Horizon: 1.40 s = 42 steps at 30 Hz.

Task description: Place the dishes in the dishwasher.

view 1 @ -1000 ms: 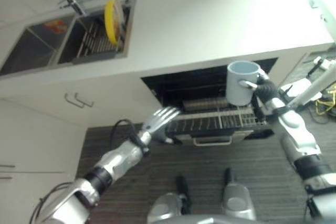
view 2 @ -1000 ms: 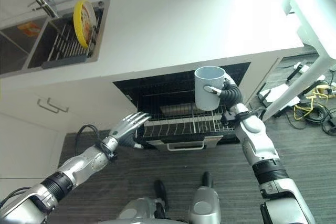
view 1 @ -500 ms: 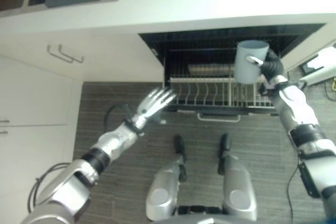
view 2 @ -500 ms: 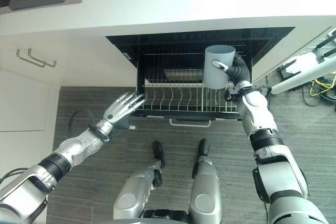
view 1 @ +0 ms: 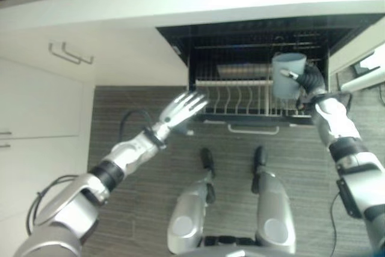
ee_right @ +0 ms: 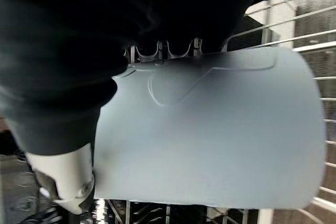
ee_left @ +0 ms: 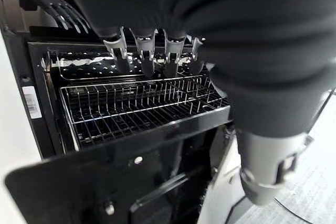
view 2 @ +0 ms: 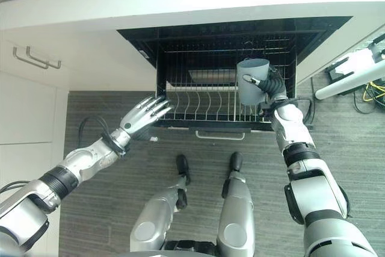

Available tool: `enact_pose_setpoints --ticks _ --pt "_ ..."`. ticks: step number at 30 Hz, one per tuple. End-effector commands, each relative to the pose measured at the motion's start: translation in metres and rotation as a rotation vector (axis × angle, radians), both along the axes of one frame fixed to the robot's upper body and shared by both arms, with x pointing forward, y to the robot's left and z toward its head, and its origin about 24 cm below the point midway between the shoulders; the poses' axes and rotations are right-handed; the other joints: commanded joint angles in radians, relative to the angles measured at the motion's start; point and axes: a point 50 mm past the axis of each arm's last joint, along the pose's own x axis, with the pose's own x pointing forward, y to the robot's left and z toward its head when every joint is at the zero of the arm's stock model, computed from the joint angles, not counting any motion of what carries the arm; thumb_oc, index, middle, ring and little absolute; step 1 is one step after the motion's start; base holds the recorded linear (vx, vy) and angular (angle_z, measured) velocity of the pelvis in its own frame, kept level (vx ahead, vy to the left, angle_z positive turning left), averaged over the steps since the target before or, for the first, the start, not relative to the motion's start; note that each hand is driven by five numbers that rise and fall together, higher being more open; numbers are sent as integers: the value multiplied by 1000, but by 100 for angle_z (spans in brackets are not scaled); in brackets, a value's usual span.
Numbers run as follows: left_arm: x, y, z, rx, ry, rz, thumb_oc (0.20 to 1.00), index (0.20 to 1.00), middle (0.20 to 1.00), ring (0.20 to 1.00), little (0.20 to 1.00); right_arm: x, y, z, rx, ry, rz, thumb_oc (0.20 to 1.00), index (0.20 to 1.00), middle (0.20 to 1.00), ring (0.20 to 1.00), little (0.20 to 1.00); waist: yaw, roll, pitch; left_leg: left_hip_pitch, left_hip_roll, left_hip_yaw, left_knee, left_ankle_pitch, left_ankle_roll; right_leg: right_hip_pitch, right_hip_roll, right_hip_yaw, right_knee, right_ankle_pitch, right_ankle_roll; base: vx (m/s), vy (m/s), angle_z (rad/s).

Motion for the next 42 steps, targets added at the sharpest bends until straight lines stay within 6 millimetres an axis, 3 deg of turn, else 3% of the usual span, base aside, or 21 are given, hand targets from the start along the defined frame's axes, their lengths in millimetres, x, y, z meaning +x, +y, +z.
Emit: enact_pose_setpoints --ticks 1,7,17,31,32,37,42 --pt "-2 -15 24 -104 55 -86 1000 1000 1000 1000 1000 10 -11 61 -54 -158 -34 200 200 200 200 200 28 33 -24 -61 32 15 108 -55 -32 -28 -52 19 109 -92 54 0 0 0" --pt "-12 -33 30 -120 114 -177 1000 1000 1000 1000 1000 15 -17 73 -108 -113 -75 200 200 200 200 200 44 57 -24 -91 27 21 103 -49 -33 -63 -64 10 113 -84 58 6 11 5" --pt "-11 -37 48 -149 55 -125 1000 1000 1000 1000 1000 13 -35 102 -58 -206 -202 200 200 200 200 200 57 112 -24 -135 15 30 72 -27 -37 -131 -81 15 134 -85 61 14 36 0" --pt "-29 -56 20 -177 76 -152 1000 1000 1000 1000 1000 2 -51 118 -76 -354 -385 200 200 200 200 200 54 161 -24 -173 6 43 61 -22 -40 -198 -95 32 158 -90 62 12 26 0" --pt "-33 -60 14 -192 83 -157 1000 1000 1000 1000 1000 1 -54 117 -80 -359 -447 1000 1000 1000 1000 1000 50 166 -24 -163 1 44 56 -28 -41 -195 -100 36 163 -102 67 39 76 3" --pt "-39 -66 3 -209 87 -163 1000 1000 1000 1000 1000 -1 -57 117 -102 -368 -532 1000 1000 1000 1000 1000 42 180 -24 -166 1 51 51 -23 -40 -207 -95 47 162 -99 63 6 69 -4" --pt "-45 -61 -17 -197 91 -108 1000 1000 1000 1000 1000 -8 -49 123 -122 -524 -584 1000 1000 1000 1000 1000 29 183 -24 -146 -2 56 59 -36 -39 -197 -98 59 173 -112 63 4 40 -7"
